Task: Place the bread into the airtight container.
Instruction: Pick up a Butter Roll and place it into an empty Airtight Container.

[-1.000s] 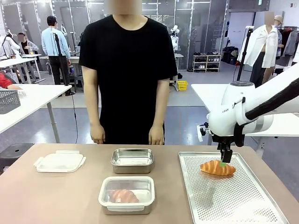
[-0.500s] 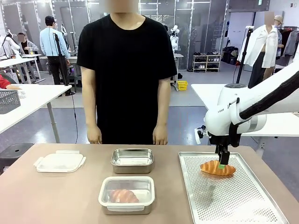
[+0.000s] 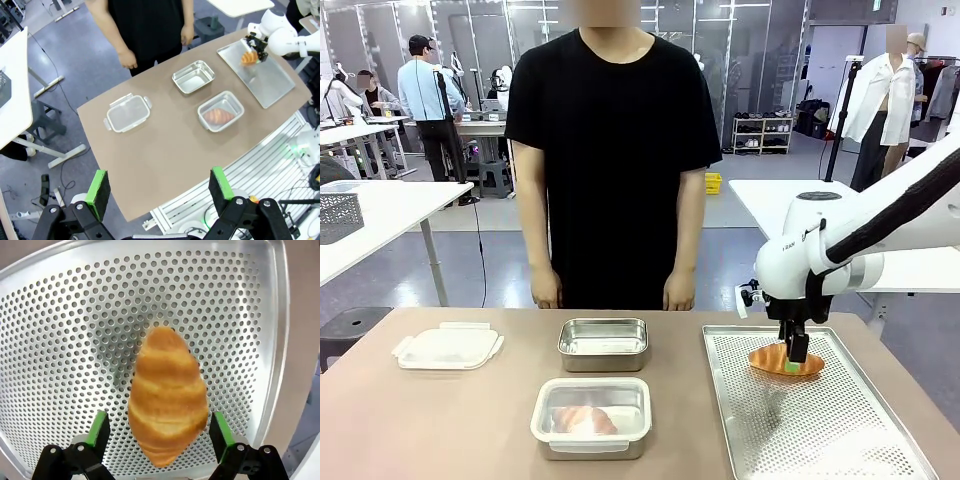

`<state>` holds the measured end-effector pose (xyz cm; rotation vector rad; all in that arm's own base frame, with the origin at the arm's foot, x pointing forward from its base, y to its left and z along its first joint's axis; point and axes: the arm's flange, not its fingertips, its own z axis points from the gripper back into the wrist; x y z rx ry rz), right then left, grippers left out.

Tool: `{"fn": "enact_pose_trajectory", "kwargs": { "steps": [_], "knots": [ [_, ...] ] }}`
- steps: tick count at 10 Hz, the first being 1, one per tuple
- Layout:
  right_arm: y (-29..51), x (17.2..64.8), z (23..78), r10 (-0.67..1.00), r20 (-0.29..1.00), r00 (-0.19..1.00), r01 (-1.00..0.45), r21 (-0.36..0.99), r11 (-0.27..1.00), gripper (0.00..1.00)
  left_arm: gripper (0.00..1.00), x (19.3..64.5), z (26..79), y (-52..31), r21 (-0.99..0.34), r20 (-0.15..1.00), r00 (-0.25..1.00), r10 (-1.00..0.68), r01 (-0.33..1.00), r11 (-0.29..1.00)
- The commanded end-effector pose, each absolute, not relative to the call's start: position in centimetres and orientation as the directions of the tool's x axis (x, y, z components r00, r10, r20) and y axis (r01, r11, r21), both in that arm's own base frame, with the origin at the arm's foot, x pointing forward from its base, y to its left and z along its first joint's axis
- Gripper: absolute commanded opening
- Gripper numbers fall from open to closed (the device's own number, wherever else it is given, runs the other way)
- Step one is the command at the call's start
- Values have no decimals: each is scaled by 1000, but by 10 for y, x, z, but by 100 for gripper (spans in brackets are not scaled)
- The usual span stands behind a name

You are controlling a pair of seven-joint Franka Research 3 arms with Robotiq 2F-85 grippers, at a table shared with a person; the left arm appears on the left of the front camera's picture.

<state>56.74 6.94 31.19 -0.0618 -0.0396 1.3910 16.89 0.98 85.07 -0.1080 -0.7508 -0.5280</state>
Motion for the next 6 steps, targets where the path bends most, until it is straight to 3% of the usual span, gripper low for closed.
{"fn": "enact_pose_trajectory", "kwargs": {
  "steps": [1,6],
  "knots": [
    [70,574,305,987,23,161,-985,-57,162,100,100,169,852,9,92,675,607,-418,493,865],
    [71,574,287,986,19,168,-985,-21,169,100,100,169,852,9,92,675,607,-418,493,865]
  ]
}}
